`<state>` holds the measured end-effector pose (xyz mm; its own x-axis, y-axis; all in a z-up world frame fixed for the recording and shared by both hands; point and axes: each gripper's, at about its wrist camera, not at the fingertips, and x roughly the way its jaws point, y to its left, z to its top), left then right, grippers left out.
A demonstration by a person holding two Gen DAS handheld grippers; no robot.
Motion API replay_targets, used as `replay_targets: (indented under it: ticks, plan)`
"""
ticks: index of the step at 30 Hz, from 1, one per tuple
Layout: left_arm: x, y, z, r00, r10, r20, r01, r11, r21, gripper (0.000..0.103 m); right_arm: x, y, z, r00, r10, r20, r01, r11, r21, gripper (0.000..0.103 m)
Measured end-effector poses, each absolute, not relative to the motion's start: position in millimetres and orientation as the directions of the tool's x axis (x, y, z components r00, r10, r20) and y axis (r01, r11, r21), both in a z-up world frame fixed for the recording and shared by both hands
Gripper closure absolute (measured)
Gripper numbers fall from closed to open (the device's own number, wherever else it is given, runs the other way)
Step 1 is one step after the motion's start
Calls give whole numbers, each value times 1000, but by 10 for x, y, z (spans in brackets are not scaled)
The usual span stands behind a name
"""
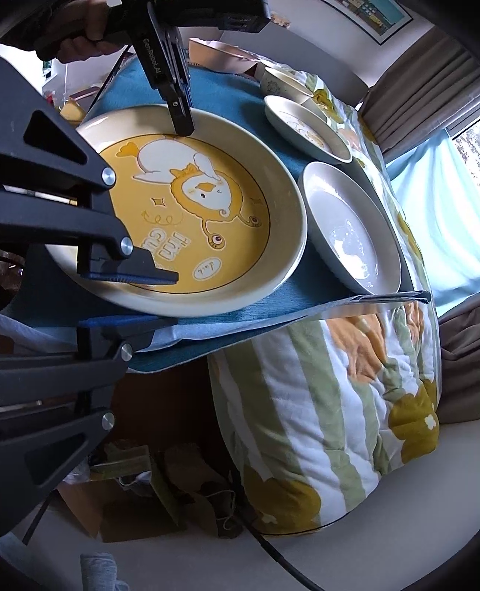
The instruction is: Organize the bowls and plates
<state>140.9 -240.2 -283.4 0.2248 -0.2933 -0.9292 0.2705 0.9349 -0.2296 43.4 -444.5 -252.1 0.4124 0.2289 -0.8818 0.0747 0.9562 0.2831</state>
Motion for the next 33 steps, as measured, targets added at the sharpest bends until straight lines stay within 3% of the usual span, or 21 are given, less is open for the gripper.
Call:
replay_targets:
  ticks: [5, 18, 33]
  plan:
    - [1369, -2473, -2830, 254, -255, -933, 279, 943, -182, 93, 458, -4399, -2515, 409, 194, -892, 56, 970, 237, 89]
    - [1275, -2180, -2569, 303, -262, -916, 225, 954, -198, 93, 485, -4231, -2324, 419, 199, -886, 4, 975, 221, 89]
    - [1140, -687, -2029, 417, -212, -884, 86, 977, -194, 93, 763, -2942, -1869, 457, 286, -842, -184, 957, 225, 89]
